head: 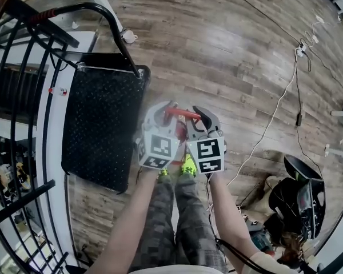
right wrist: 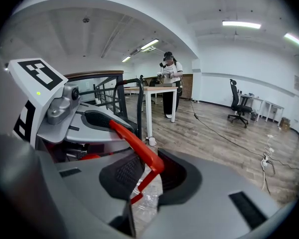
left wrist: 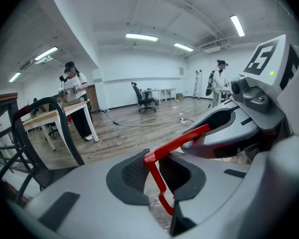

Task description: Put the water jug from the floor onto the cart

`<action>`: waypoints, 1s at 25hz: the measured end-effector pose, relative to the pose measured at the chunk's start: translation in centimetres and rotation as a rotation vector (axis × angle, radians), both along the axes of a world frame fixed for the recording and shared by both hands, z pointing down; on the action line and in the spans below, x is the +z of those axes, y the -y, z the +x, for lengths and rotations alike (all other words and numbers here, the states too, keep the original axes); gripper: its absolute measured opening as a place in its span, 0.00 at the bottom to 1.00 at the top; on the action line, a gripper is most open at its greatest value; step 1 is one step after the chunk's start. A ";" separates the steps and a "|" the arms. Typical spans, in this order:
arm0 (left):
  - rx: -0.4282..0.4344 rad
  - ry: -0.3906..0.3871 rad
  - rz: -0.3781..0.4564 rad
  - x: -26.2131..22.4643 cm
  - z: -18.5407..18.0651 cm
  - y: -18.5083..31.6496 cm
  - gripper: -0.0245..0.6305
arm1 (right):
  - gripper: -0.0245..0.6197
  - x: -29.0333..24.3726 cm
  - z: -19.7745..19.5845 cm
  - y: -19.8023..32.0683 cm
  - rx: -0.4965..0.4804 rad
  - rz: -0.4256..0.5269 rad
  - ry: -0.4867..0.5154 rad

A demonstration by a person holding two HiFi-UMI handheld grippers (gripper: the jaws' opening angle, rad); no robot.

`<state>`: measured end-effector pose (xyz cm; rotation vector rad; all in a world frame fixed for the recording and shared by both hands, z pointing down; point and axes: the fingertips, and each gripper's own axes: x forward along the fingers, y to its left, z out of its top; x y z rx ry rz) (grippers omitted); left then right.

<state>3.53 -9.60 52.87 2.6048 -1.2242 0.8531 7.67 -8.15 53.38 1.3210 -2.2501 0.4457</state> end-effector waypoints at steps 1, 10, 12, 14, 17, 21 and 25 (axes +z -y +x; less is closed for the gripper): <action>-0.001 -0.001 0.003 -0.5 -0.4 -0.1 0.13 | 0.16 -0.5 -0.4 -0.1 -0.003 0.002 -0.002; -0.011 0.002 0.037 -5.1 -2.6 0.1 0.13 | 0.16 -5.1 -2.6 0.1 -0.016 0.029 -0.004; -0.021 -0.005 0.052 -6.6 -2.9 0.5 0.13 | 0.16 -6.5 -2.9 0.5 -0.025 0.044 -0.006; -0.032 -0.020 0.070 -8.0 -3.1 0.8 0.13 | 0.16 -8.0 -3.0 0.9 -0.030 0.061 -0.008; -0.049 -0.039 0.082 -9.6 -3.6 0.8 0.13 | 0.16 -9.6 -3.5 0.9 -0.038 0.076 -0.014; -0.072 -0.058 0.080 -11.3 -5.0 0.8 0.13 | 0.16 -11.4 -4.9 1.0 -0.062 0.085 -0.027; -0.089 -0.069 0.079 -12.3 -6.5 0.8 0.13 | 0.16 -12.5 -6.3 1.2 -0.085 0.088 -0.045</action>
